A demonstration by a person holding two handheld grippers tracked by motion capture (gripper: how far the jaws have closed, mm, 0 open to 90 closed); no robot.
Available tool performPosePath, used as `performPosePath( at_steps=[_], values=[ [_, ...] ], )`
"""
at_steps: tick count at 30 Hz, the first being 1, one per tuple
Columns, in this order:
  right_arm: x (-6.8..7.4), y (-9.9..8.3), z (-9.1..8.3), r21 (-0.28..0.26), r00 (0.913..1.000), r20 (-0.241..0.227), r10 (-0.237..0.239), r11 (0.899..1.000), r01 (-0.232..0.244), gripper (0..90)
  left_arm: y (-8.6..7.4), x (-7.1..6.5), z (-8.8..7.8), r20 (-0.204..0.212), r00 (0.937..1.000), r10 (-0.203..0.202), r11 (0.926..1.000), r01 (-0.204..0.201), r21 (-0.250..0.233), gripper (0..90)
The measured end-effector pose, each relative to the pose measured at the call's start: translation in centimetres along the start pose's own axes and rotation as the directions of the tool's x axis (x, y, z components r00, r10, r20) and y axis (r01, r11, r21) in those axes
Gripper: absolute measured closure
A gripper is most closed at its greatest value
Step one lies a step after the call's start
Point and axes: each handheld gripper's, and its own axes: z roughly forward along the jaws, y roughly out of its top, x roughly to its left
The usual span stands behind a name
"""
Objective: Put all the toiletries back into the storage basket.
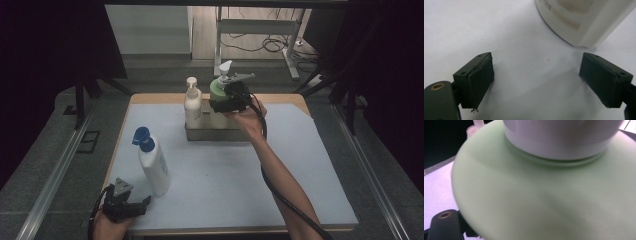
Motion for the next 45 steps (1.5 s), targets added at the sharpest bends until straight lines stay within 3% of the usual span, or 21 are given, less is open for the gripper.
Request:
performPosePath(
  at_steps=[19,36,45],
  values=[
    [-0.3,-2.4,2.7,0.073,0.9998,-0.01,0.015,0.997,-0.014,12.3,0.0,0.0,0.0,0.0,1.0,0.001,1.0,-0.001,-0.001,12.1],
    [-0.7,-3.8,3.2,0.095,0.9993,-0.026,0.027,0.995,-0.025,11.6,0.0,0.0,0.0,-0.001,1.0,0.001,1.0,-0.001,0.0,12.1],
    [-0.8,-4.3,3.6,0.127,0.9976,-0.035,0.059,0.99,-0.054,6.9,0.0,0.0,0.0,0.001,1.0,-0.001,1.0,0.001,-0.001,12.1]
  ],
)
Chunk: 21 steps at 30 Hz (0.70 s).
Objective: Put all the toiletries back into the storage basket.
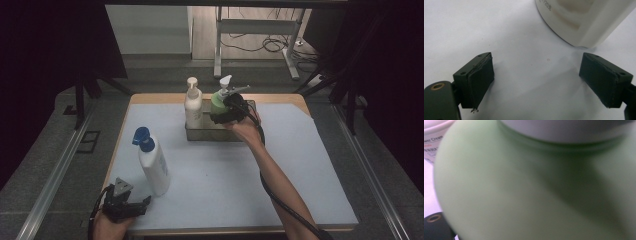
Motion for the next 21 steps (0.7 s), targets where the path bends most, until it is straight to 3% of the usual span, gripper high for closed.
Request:
performPosePath(
  at_steps=[7,13,21],
  values=[
    [-0.2,-0.6,-1.4,-0.034,0.9999,-0.013,-0.008,0.999,0.008,11.5,0.0,0.0,0.0,-0.001,1.0,0.002,1.0,-0.002,0.0,12.1],
    [-0.1,-1.4,-2.4,-0.051,0.9995,0.006,-0.03,0.998,0.03,14.9,0.0,0.0,0.0,-0.001,1.0,0.002,1.0,-0.002,0.0,12.1],
    [-0.5,-2.7,-4.5,-0.066,0.9988,-0.005,-0.049,0.997,0.048,33.0,0.0,0.0,0.0,-0.002,1.0,0.002,1.0,-0.002,0.0,12.1]
  ],
)
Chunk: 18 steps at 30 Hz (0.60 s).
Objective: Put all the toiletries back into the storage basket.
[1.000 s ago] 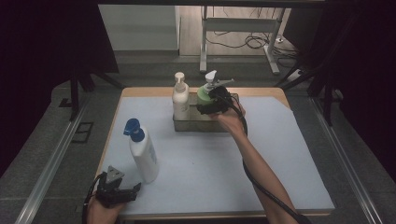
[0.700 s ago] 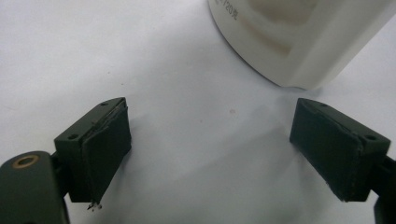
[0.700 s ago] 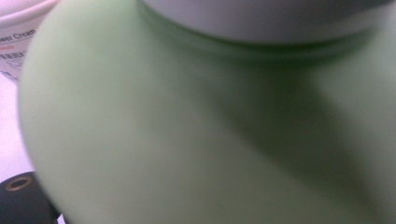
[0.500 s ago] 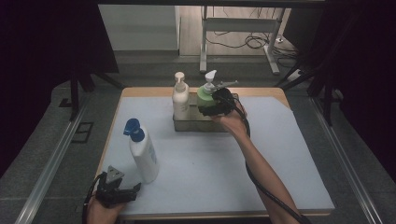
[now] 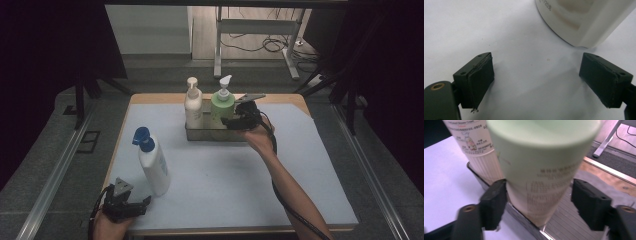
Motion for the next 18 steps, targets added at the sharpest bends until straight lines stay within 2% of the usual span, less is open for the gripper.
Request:
performPosePath(
  at_steps=[3,6,9,12,14,18],
  values=[
    [-0.4,-0.4,-0.6,0.005,1.0,-0.003,0.007,1.0,-0.007,40.7,0.0,0.0,0.0,0.0,1.0,0.0,1.0,0.0,0.0,12.1],
    [-1.0,-0.8,-1.0,0.01,0.9993,-0.004,0.038,0.999,-0.038,48.1,0.0,0.0,0.0,0.0,1.0,0.0,1.0,0.0,0.0,12.1],
    [-1.7,-1.2,-1.1,0.013,0.9979,-0.013,0.063,0.998,-0.063,59.2,0.0,0.0,0.0,0.0,1.0,0.0,1.0,0.0,0.0,12.1],
    [-2.3,-1.3,-1.0,0.006,0.9965,0.007,0.083,0.996,-0.083,70.5,0.0,0.0,0.0,0.0,1.0,0.0,1.0,0.0,0.0,12.1],
    [-2.6,-1.2,-0.7,0.026,0.9964,0.036,0.076,0.997,-0.077,77.8,0.0,0.0,0.0,0.0,1.0,-0.002,1.0,0.002,0.0,12.1],
    [-3.0,-1.2,0.1,0.033,0.9953,0.064,0.072,0.997,-0.074,85.0,0.0,0.0,0.0,0.0,1.0,0.0,1.0,0.0,0.0,12.1]
  ],
)
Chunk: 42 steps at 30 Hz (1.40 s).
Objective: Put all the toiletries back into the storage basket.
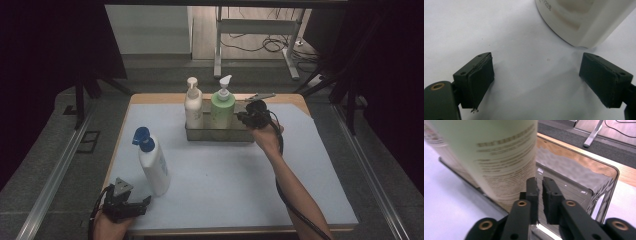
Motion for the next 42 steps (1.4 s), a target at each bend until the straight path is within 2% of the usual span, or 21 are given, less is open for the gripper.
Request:
performPosePath(
  at_steps=[5,9,15,19,22,27,38,42],
  values=[
    [-0.3,0.0,0.9,-0.01,0.9999,0.007,0.008,1.0,-0.008,87.6,0.0,0.0,0.0,0.0,1.0,0.0,1.0,0.0,0.0,12.1],
    [-0.6,0.0,1.5,-0.025,0.9998,0.002,-0.021,0.999,0.021,85.9,0.0,0.0,0.0,0.0,1.0,0.0,1.0,0.0,0.0,12.1],
    [-0.7,0.0,2.4,-0.02,0.9991,0.006,0.041,0.999,-0.041,89.1,0.0,0.0,0.0,0.0,1.0,0.0,1.0,0.0,0.0,12.1],
    [-0.5,0.2,3.1,0.002,0.9982,0.004,0.059,0.998,-0.059,89.2,0.0,0.0,0.0,0.001,1.0,0.0,1.0,0.0,0.0,12.1],
    [-0.4,0.2,3.6,0.016,0.9985,0.017,0.053,0.998,-0.053,89.3,0.0,0.0,0.0,0.0,1.0,0.0,1.0,0.0,0.0,12.1],
    [-0.6,0.2,4.4,0.021,0.998,0.011,0.062,0.998,-0.062,89.2,0.0,0.0,0.0,0.001,1.0,0.0,1.0,0.0,0.0,12.1],
    [-0.6,0.1,4.8,0.034,0.9966,-0.013,0.082,0.996,-0.081,89.2,0.0,0.0,0.0,0.001,1.0,0.0,1.0,0.0,0.0,12.1],
    [-0.3,0.2,5.1,0.042,0.9973,-0.013,0.072,0.997,-0.072,89.2,0.0,0.0,0.0,0.001,1.0,0.0,1.0,0.0,0.0,12.1]
  ],
)
